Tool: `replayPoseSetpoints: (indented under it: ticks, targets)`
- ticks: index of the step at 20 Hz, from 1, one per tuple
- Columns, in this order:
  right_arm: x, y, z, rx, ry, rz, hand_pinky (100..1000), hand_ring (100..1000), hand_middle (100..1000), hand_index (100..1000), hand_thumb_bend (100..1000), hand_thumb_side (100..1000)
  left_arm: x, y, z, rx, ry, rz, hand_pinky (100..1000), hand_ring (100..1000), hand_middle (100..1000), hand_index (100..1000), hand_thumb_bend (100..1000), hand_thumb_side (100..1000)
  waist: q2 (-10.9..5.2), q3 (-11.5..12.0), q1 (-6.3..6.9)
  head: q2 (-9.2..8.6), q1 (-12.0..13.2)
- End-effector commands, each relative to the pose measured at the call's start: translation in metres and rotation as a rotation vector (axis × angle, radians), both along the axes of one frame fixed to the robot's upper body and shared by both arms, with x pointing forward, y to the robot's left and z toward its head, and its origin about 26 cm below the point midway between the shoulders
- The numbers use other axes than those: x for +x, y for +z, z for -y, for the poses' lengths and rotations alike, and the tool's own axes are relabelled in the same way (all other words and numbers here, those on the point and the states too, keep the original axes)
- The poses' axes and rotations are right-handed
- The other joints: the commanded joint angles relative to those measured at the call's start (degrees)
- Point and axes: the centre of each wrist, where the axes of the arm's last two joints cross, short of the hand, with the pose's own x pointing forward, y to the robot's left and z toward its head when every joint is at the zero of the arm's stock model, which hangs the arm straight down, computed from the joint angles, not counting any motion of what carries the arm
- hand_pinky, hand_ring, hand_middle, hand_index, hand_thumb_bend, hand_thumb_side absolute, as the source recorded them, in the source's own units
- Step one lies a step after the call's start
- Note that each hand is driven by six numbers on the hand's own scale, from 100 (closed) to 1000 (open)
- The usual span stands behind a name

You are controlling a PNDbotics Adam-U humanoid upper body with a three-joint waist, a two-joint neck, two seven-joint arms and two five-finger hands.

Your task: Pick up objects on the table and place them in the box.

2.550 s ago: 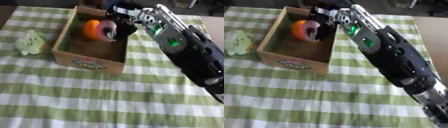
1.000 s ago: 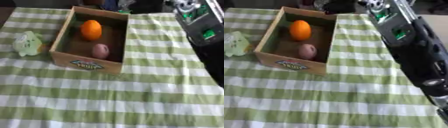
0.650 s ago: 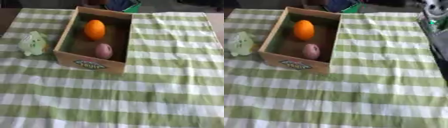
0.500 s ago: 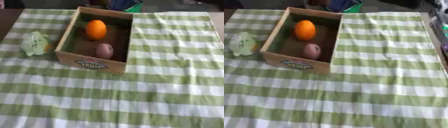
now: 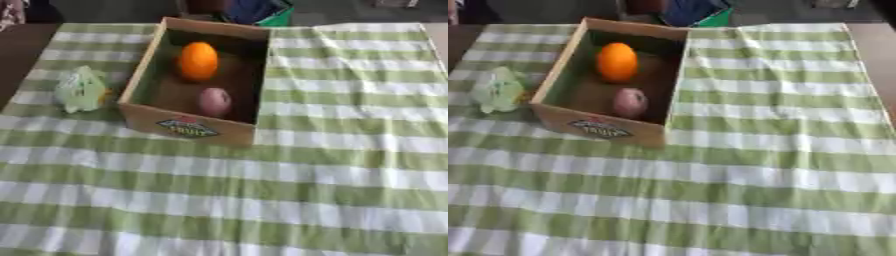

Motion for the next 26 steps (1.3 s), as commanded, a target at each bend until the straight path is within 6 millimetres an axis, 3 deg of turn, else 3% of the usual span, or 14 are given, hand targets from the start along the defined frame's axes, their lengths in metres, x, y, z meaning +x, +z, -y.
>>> replayPoseSetpoints:
  ticks: [1, 4, 10, 13, 20, 26]
  targets:
    - [-0.007, 0.008, 0.006, 0.027, 0.0, 0.069, 732, 776, 683, 856, 100, 664, -0.004, 0.018, -0.007, 0.151, 0.092, -0.071, 759, 755, 798, 893, 100, 923, -1.62, -0.2, 0.1, 0.57, 0.5]
    - [-0.007, 0.005, 0.009, 0.061, 0.005, 0.097, 734, 775, 678, 849, 100, 666, 0.006, 0.025, -0.015, 0.246, 0.149, -0.172, 787, 773, 804, 893, 112, 956, -1.73, -0.7, 0.26, 0.95, 0.8]
    - [-0.007, -0.001, 0.012, 0.097, 0.018, 0.119, 735, 771, 670, 840, 100, 652, 0.032, 0.032, -0.033, 0.492, 0.231, -0.376, 834, 806, 817, 909, 410, 1000, -1.7, -1.7, 0.71, 1.22, 1.7]
    - [-0.007, -0.002, 0.013, 0.104, 0.017, 0.127, 735, 769, 668, 839, 100, 647, 0.042, 0.037, -0.038, 0.602, 0.275, -0.438, 839, 807, 819, 912, 513, 1000, -1.72, -2.1, 0.8, 1.06, 1.9]
    - [-0.007, -0.003, 0.014, 0.13, 0.022, 0.132, 735, 768, 665, 834, 100, 651, 0.073, 0.038, -0.043, 0.754, 0.335, -0.569, 846, 813, 823, 929, 622, 1000, -1.77, -2.5, 0.95, 0.73, 2.3]
    - [-0.006, -0.004, 0.013, 0.137, 0.029, 0.131, 736, 765, 661, 831, 100, 648, 0.093, 0.029, -0.043, 0.87, 0.329, -0.703, 877, 855, 857, 986, 789, 1000, -1.32, -2.9, 0.79, 0.18, 2.8]
